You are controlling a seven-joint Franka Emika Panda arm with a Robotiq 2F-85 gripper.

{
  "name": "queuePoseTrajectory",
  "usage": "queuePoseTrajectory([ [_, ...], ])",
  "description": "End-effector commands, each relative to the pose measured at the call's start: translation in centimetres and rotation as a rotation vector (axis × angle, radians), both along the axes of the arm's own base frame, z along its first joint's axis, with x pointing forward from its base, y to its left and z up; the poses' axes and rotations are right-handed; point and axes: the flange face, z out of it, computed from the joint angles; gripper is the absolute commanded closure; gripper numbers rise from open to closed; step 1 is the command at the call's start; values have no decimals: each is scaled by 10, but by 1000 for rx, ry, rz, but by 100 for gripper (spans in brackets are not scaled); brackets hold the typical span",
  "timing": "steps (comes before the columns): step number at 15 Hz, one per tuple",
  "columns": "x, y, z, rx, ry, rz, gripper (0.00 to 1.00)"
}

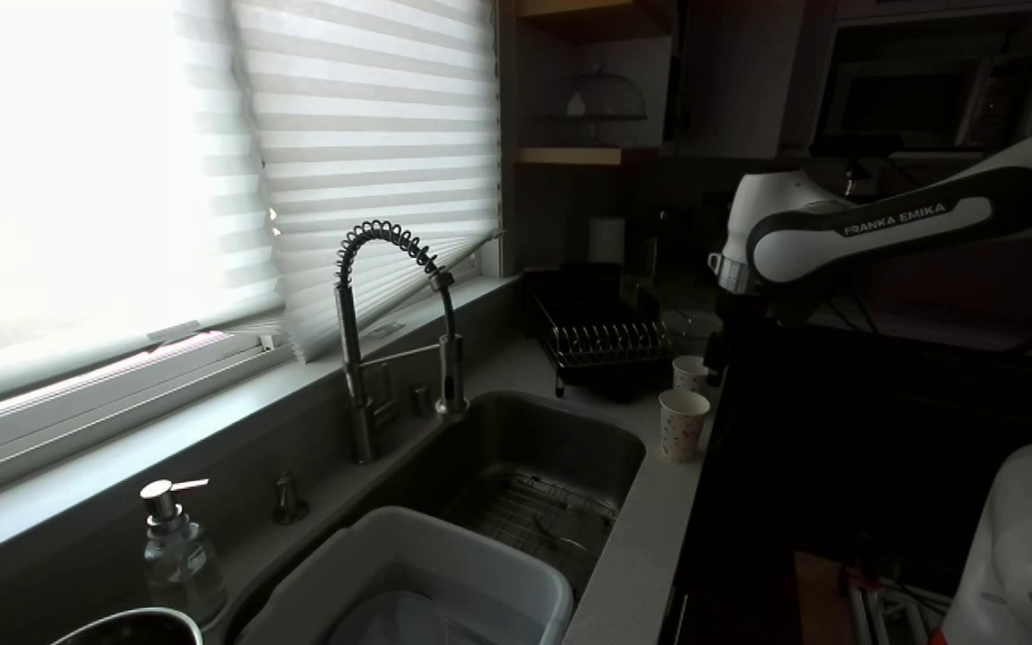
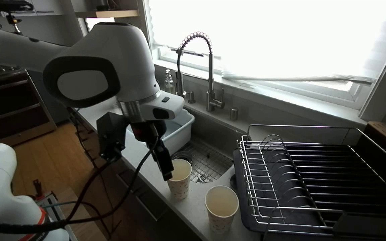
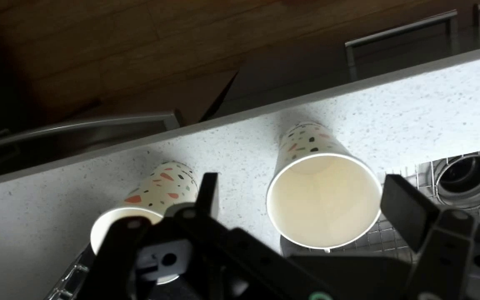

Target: Stack the cups and put them in the sink

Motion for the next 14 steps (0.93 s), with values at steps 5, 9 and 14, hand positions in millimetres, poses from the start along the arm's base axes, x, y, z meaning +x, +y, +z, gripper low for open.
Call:
queuePoseTrajectory([
  [5,1,-16,-28,-22,-91,-117,0],
  [9,5,-19,-43,-17,-72,-182,0],
  [14,10,-22,-60,-23,-43,-220,0],
])
